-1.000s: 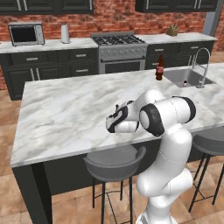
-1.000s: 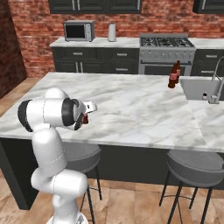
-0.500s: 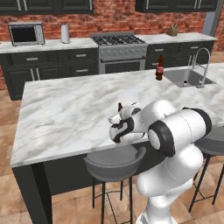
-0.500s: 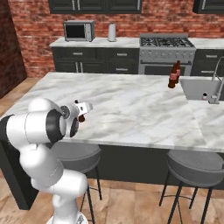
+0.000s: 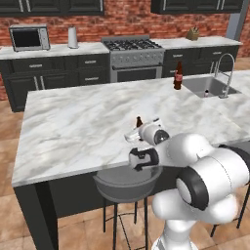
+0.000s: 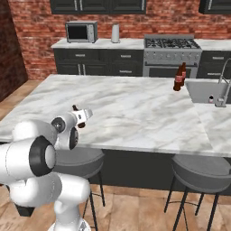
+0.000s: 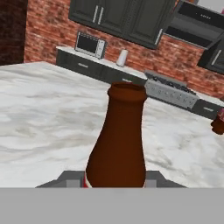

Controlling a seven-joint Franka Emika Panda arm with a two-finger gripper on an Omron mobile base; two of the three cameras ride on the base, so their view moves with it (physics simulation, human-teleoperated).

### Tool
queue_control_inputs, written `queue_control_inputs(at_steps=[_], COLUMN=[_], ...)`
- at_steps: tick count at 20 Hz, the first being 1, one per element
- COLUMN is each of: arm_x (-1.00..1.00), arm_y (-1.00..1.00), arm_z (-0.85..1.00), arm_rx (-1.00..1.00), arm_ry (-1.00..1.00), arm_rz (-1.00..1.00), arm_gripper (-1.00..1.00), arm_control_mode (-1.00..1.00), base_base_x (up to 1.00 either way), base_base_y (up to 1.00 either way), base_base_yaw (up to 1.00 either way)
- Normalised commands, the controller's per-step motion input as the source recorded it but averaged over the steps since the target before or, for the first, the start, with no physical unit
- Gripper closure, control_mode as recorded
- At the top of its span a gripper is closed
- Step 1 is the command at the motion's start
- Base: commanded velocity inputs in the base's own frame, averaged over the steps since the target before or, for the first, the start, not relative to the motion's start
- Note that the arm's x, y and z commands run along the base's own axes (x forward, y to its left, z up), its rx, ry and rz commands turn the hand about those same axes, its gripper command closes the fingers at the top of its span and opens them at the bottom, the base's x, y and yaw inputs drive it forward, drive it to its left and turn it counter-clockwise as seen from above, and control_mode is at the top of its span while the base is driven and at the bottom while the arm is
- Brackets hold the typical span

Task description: Place the large bottle from the dining counter next to the other large bottle outside the sink, and place the small bottle from the dining counter next to the other small bottle inside the sink.

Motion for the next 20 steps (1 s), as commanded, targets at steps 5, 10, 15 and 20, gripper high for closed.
queue_control_inputs(at_steps=[5, 10, 15, 20], arm_x=[-0.56, -0.45, -0.09, 0.00], arm_y=[-0.21, -0.26, -0.13, 0.00], arm_z=[0.38, 0.26, 0.06, 0.00], arm_rx=[0.00, 0.01, 0.00, 0.01], arm_ry=[-0.04, -0.02, 0.00, 0.00], arm_rz=[0.00, 0.00, 0.00, 0.00], arm_gripper=[1.00, 1.00, 1.00, 1.00], arm_control_mode=[-1.00, -1.00, -1.00, 1.00], base_base_x=[0.00, 0.00, 0.00, 0.00], base_base_y=[0.00, 0.00, 0.00, 0.00], base_base_yaw=[0.00, 0.00, 0.00, 0.00])
